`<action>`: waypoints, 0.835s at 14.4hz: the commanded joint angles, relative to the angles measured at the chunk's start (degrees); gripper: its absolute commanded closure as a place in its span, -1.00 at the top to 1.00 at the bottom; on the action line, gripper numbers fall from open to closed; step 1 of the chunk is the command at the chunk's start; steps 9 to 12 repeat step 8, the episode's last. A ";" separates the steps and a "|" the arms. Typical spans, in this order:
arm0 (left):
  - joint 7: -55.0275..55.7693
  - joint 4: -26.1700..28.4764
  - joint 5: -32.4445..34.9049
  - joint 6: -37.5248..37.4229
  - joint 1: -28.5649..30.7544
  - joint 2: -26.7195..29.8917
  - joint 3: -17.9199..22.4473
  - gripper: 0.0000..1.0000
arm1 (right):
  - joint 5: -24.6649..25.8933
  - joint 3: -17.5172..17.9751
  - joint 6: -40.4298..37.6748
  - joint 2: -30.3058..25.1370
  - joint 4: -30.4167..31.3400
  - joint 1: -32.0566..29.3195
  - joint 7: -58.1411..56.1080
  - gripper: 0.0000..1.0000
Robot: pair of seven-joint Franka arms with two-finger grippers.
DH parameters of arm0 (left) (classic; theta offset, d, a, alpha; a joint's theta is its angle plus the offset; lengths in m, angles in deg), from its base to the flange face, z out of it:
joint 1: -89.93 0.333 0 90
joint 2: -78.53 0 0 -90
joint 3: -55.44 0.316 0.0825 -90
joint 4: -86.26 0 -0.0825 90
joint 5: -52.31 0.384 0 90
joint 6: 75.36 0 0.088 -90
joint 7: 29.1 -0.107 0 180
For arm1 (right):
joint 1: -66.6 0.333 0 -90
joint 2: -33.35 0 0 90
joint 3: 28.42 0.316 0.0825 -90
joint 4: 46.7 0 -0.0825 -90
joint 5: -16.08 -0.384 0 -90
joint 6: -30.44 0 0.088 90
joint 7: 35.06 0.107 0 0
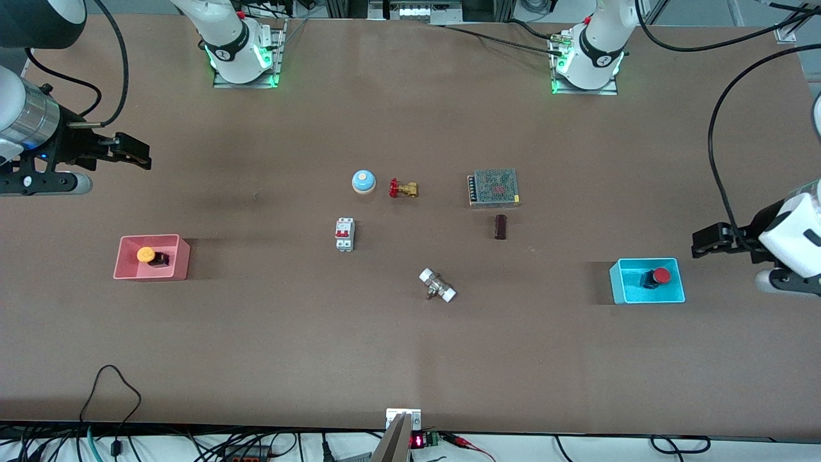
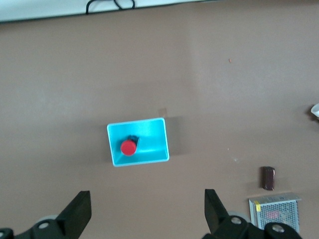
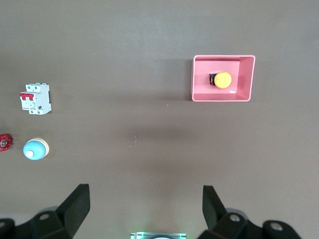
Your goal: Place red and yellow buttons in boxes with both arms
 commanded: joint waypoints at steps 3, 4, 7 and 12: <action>0.68 20.20 -3.81 4.10 0.24 16.75 2.61 1.00 | -1.14 -0.45 -3.51 1.55 -3.08 0.27 1.19 1.00; 0.25 32.37 -6.34 12.66 -2.29 24.55 7.50 1.00 | -1.31 -0.53 -3.33 1.64 -3.08 0.19 1.10 1.00; -0.55 37.24 -6.11 12.84 -4.25 29.54 8.51 1.00 | -1.40 -0.45 -3.42 1.64 -3.08 0.19 1.19 1.00; 0.06 37.15 -5.93 10.75 -4.25 29.55 7.90 1.00 | -1.40 -0.45 -3.33 1.64 -3.08 0.19 1.28 1.00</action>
